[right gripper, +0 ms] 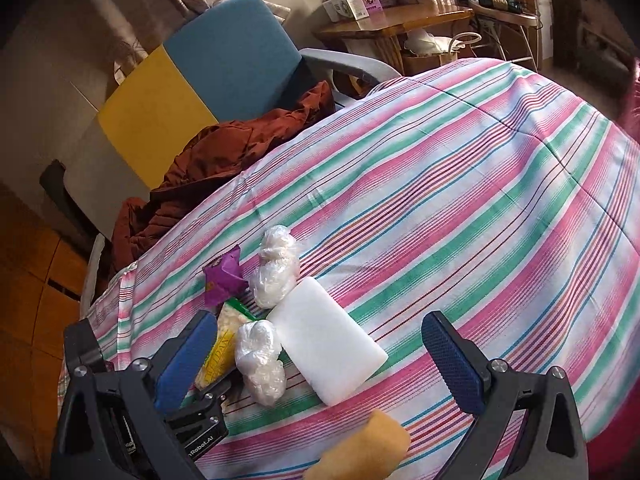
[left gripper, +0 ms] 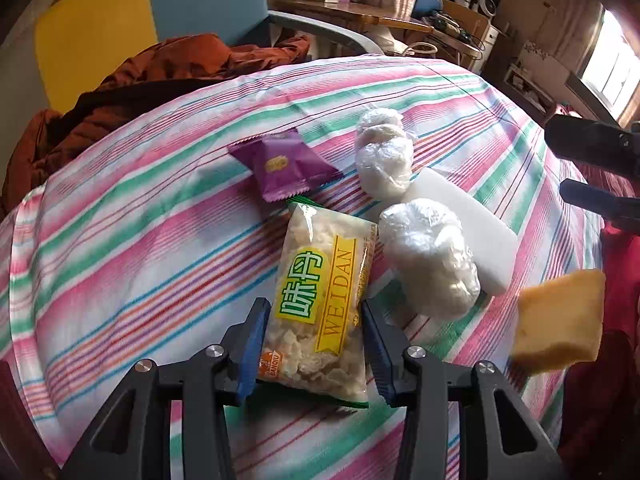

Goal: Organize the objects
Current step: 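Grasp the snack bag with the left gripper while the right gripper grasps the plastic-wrapped bundle, then carry the snack bag and plastic bundle into the gold tray and release them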

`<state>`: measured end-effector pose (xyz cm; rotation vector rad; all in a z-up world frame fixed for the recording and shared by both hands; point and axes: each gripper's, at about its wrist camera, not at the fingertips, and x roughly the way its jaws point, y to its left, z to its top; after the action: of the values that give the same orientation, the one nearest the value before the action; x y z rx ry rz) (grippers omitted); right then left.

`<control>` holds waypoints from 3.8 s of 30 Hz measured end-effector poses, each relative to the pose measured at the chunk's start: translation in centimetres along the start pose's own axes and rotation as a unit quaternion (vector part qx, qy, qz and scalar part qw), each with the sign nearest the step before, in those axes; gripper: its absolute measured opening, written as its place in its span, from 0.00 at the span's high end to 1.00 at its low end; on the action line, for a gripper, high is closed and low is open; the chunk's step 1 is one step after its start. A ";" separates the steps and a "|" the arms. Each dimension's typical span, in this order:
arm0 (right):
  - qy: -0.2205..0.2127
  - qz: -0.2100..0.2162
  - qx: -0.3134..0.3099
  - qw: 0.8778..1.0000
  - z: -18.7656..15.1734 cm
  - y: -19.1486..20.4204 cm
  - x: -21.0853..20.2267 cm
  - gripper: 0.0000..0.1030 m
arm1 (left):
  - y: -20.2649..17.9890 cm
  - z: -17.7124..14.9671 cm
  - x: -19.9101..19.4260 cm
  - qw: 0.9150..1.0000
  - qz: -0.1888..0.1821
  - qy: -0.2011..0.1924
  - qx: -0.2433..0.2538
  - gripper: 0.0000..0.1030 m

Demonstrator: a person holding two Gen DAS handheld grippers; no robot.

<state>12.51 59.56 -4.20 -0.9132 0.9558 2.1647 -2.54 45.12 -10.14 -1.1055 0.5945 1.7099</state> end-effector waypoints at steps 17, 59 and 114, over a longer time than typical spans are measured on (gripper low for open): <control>0.089 -0.037 -0.139 0.986 3.5 6.4 8.2 0.32 | 1.5 -7.1 -4.0 0.998 0.005 -0.026 -0.065 0.56; 0.071 0.133 -0.265 0.952 -14.7 17.6 -3.2 0.67 | 5.2 -17.3 -21.5 0.969 0.099 -0.167 -0.150 0.58; 0.165 0.224 -0.426 0.861 -30.2 30.8 -1.2 0.06 | 20.9 -27.1 -29.0 0.890 0.101 -0.238 -0.376 0.58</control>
<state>1.05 18.05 -6.77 -1.6371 0.3030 2.9704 -7.51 1.83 0.57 -1.0791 -0.3187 2.3828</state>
